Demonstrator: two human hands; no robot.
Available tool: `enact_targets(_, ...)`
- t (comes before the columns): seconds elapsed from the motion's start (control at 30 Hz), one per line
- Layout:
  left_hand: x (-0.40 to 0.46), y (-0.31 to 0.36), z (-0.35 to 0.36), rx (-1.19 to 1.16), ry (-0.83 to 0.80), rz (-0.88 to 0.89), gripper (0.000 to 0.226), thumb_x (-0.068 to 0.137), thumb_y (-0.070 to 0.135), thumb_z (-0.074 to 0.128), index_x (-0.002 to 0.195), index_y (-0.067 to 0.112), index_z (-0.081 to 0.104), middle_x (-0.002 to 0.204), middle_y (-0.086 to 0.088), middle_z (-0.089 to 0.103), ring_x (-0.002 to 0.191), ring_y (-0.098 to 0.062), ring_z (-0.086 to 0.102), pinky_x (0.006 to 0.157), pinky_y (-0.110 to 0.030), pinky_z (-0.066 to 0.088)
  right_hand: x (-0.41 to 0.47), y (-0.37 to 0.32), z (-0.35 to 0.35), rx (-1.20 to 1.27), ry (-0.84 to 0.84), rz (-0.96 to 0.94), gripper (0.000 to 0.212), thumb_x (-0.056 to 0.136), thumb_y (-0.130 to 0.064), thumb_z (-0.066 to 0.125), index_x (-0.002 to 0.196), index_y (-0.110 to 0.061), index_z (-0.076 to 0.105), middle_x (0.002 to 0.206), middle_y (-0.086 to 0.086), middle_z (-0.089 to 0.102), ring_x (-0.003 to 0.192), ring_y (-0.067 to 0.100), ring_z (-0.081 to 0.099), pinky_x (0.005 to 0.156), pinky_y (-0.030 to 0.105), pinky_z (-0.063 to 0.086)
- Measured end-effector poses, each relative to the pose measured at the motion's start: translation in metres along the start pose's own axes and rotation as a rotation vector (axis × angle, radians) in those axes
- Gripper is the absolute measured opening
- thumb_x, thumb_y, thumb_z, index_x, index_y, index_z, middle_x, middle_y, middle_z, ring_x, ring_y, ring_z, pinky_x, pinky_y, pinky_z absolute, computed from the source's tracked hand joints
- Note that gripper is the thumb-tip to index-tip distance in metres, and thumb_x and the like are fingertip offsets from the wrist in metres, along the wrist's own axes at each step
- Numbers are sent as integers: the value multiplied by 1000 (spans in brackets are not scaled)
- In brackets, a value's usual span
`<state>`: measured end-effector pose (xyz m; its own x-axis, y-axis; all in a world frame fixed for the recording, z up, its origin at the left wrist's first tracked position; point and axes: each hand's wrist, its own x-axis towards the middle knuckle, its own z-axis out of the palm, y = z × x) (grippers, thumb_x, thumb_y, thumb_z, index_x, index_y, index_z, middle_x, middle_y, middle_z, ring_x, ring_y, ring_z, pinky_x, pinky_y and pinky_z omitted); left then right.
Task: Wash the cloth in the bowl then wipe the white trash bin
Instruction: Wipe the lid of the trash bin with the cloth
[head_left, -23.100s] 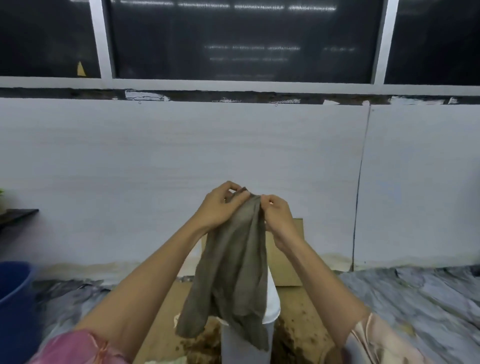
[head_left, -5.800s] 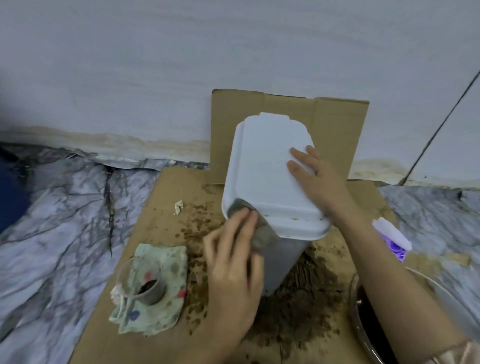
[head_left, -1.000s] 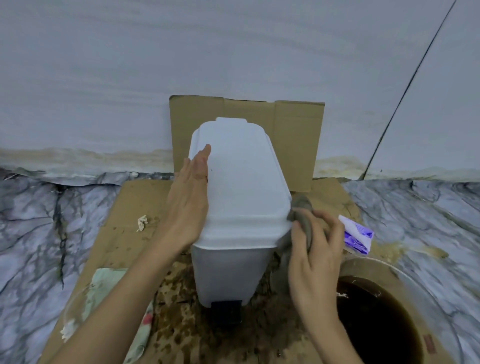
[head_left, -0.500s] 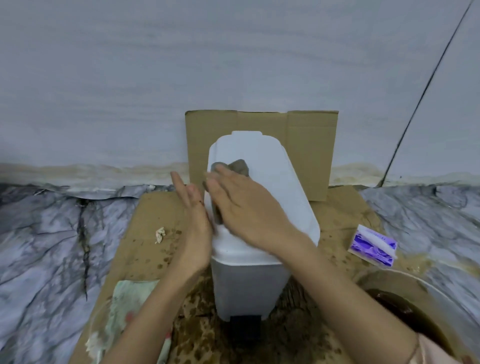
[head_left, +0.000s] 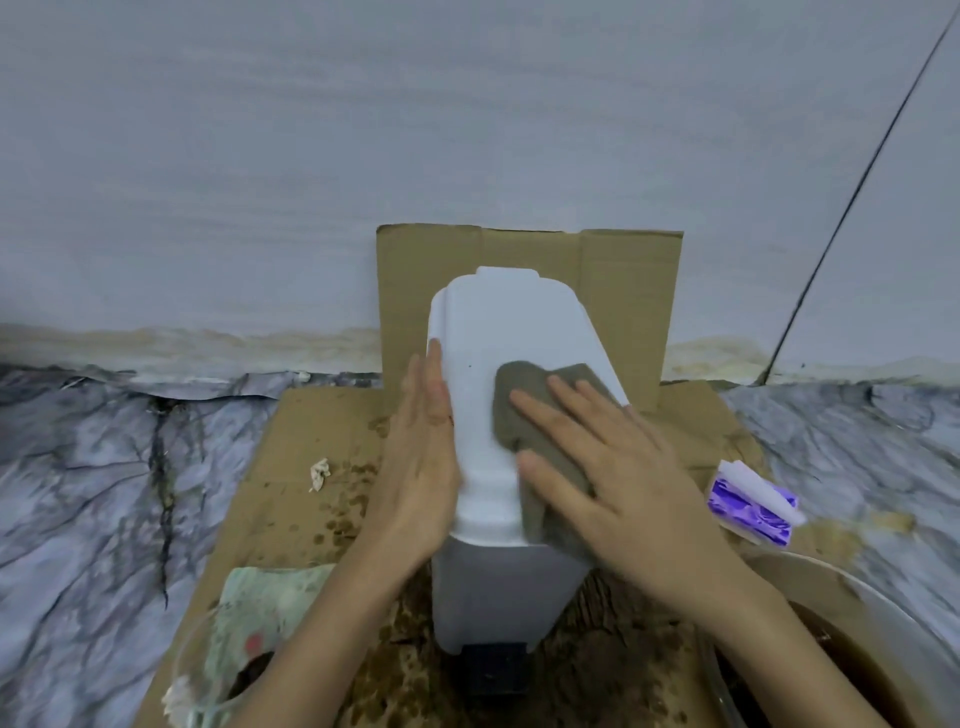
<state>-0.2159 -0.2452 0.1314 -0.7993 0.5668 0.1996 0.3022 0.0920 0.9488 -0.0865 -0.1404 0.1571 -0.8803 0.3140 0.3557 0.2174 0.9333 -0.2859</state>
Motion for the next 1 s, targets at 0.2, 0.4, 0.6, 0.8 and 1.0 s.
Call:
enact_targets(0.2, 1, 1, -8, 193, -66, 9, 46, 82, 77, 12, 128, 71, 11, 157, 23, 7, 145, 0, 0, 121, -42, 6, 65, 42, -5, 579, -38, 373, 49, 96, -37, 49, 143, -35, 37, 157, -9, 23, 143, 4, 18, 113, 24, 16)
enact_targets(0.4, 1, 11, -17, 286, -160, -43, 44, 100, 49, 23, 135, 58, -3, 147, 36, -2, 145, -2, -8, 121, -35, -1, -2, 26, 8, 610, 131, 309, 64, 83, -61, 55, 142, -50, 30, 154, -26, 18, 140, -9, 14, 112, 22, 19)
enact_targets(0.6, 6, 10, -38, 422, -9, -86, 52, 99, 42, 24, 149, 28, 20, 156, 14, 16, 142, 0, 10, 119, -29, 8, -23, 21, 13, 780, 236, 463, 51, 85, -57, 40, 135, -56, 35, 142, -39, 30, 127, -24, 24, 106, 11, 20)
enact_targets(0.8, 7, 9, -30, 253, -29, 61, 43, 93, 51, 41, 135, 41, 46, 128, 30, 49, 110, 19, 45, 94, -10, 36, 22, 14, -2, 320, -11, 308, 51, 98, -44, 36, 147, -41, 22, 159, -16, 6, 146, 3, 0, 113, 20, 8)
enact_targets(1.0, 21, -3, -37, 461, 56, 186, 35, 99, 27, 44, 132, 27, 54, 118, 13, 64, 101, 0, 59, 80, -7, 42, 55, 0, -6, -58, -276, 244, 55, 99, -51, 22, 151, -38, 7, 161, -8, -5, 147, 13, -8, 120, 42, 2)
